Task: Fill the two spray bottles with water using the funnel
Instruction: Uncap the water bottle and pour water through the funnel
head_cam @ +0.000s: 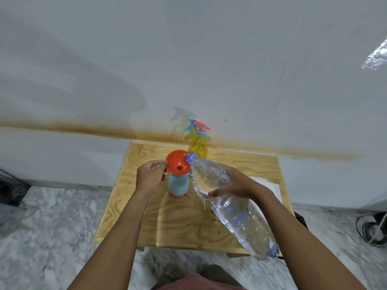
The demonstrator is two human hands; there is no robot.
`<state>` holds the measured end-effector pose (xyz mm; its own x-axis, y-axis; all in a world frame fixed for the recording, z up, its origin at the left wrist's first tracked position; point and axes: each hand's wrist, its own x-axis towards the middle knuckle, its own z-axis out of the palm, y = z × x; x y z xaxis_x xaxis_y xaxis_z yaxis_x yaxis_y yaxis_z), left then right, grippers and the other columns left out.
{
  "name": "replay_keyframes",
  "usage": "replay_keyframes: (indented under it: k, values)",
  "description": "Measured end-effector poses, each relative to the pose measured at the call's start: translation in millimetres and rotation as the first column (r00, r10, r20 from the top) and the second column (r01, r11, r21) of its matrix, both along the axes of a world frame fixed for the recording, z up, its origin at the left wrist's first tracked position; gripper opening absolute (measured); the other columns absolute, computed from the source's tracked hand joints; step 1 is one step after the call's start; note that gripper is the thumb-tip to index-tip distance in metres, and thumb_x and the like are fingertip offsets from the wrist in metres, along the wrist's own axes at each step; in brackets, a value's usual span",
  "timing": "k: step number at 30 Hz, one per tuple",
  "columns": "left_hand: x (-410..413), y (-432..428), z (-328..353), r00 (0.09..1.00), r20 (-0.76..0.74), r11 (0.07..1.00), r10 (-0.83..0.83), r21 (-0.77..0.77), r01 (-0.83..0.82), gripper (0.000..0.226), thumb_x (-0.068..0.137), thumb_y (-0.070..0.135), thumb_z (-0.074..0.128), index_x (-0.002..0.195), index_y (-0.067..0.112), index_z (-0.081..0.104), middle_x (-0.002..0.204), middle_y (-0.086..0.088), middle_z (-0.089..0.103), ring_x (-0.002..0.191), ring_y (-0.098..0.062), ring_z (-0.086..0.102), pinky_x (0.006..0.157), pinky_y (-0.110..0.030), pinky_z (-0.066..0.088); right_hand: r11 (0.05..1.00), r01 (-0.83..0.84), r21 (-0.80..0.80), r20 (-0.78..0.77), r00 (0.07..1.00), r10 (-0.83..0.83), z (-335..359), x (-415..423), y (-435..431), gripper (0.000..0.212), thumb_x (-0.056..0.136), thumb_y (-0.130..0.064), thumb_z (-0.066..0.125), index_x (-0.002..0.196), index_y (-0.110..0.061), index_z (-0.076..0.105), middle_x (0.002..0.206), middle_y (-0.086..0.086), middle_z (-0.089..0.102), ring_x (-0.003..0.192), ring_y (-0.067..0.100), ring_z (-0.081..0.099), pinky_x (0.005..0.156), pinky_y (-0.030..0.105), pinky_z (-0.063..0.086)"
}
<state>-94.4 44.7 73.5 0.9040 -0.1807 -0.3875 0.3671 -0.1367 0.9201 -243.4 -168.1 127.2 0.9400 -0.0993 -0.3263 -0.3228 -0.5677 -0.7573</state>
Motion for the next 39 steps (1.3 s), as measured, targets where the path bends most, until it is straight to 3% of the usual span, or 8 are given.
replay_keyframes:
  k: [6,10,16,19,23,29,33,39]
  values:
    - [-1.4,1.6,2.3,1.000,0.029,1.000,-0.005,-0.011,0.005,0.007,0.092,0.016,0.070,0.089,0.014,0.076,0.071,-0.002,0.073,0.066,-0.013,0.062,0.072,-0.034,0.057,1.000,0.016,0.023,-0.025,1.000,-0.015,-1.9,0.2,1.0,0.081,0.071,-0.030,0.088,0.139,-0.049,0.046,0.122,-0.021,0.066,0.111,-0.003,0.062,0.094,0.024,0.050]
    - [-1.2,1.0,3.7,0.999,0.031,1.000,-0.009,-0.006,0.009,0.007,0.092,0.016,0.071,0.088,0.015,0.076,0.070,-0.002,0.072,0.060,-0.014,0.058,0.072,-0.034,0.057,1.000,-0.004,0.006,-0.026,1.000,0.005,-0.4,2.2,3.2,0.085,0.071,-0.035,0.087,0.139,-0.058,0.042,0.131,-0.025,0.061,0.120,-0.001,0.058,0.100,0.025,0.047]
    - [-1.0,0.2,5.1,0.999,0.033,1.000,-0.005,0.002,0.005,0.007,0.091,0.016,0.071,0.086,0.015,0.076,0.065,0.001,0.071,0.056,-0.014,0.055,0.070,-0.033,0.056,1.000,0.013,0.013,-0.033,0.999,-0.013,-1.3,2.1,0.8,0.084,0.068,-0.035,0.088,0.134,-0.062,0.043,0.127,-0.026,0.063,0.118,-0.001,0.059,0.102,0.027,0.047]
    - [-1.7,0.5,5.6,0.999,0.035,1.000,-0.007,0.007,0.006,0.008,0.092,0.016,0.071,0.088,0.012,0.077,0.065,0.000,0.071,0.055,-0.013,0.055,0.071,-0.034,0.056,1.000,0.018,0.001,-0.038,0.999,-0.018,-1.1,1.8,-1.0,0.081,0.070,-0.031,0.088,0.128,-0.066,0.044,0.123,-0.027,0.065,0.116,-0.001,0.061,0.095,0.020,0.048]
    - [-2.3,0.7,6.7,0.999,0.042,1.000,-0.006,0.005,0.006,0.008,0.092,0.016,0.071,0.085,0.014,0.076,0.064,0.001,0.070,0.056,-0.014,0.055,0.072,-0.035,0.057,1.000,0.005,-0.007,-0.038,0.999,-0.005,1.2,0.9,-1.8,0.080,0.072,-0.027,0.087,0.115,-0.078,0.043,0.113,-0.039,0.063,0.107,-0.013,0.060,0.087,0.011,0.046]
    - [-2.6,1.1,7.3,0.999,0.044,1.000,-0.007,0.003,0.007,0.010,0.092,0.016,0.071,0.083,0.017,0.075,0.063,0.001,0.070,0.057,-0.015,0.055,0.073,-0.035,0.057,1.000,0.007,0.026,-0.037,0.999,-0.006,0.4,1.1,1.0,0.084,0.068,-0.034,0.088,0.133,-0.063,0.044,0.127,-0.027,0.063,0.118,-0.003,0.059,0.103,0.028,0.047]
    - [-3.8,0.8,8.0,0.999,0.046,1.000,-0.008,-0.006,0.008,0.011,0.092,0.015,0.070,0.082,0.016,0.075,0.065,-0.001,0.070,0.057,-0.014,0.054,0.074,-0.036,0.057,0.999,0.010,0.038,-0.034,0.999,-0.009,0.7,1.3,0.4,0.083,0.067,-0.034,0.088,0.133,-0.062,0.045,0.129,-0.026,0.063,0.120,-0.002,0.059,0.107,0.031,0.046]
    - [-3.2,1.6,6.0,0.998,0.059,1.000,-0.011,-0.002,0.011,0.008,0.092,0.017,0.071,0.085,0.017,0.075,0.067,-0.002,0.071,0.059,-0.015,0.056,0.075,-0.037,0.058,1.000,0.001,0.023,-0.049,0.999,0.000,2.0,1.0,0.1,0.080,0.070,-0.028,0.089,0.124,-0.069,0.046,0.118,-0.037,0.063,0.112,-0.012,0.059,0.091,0.014,0.046]
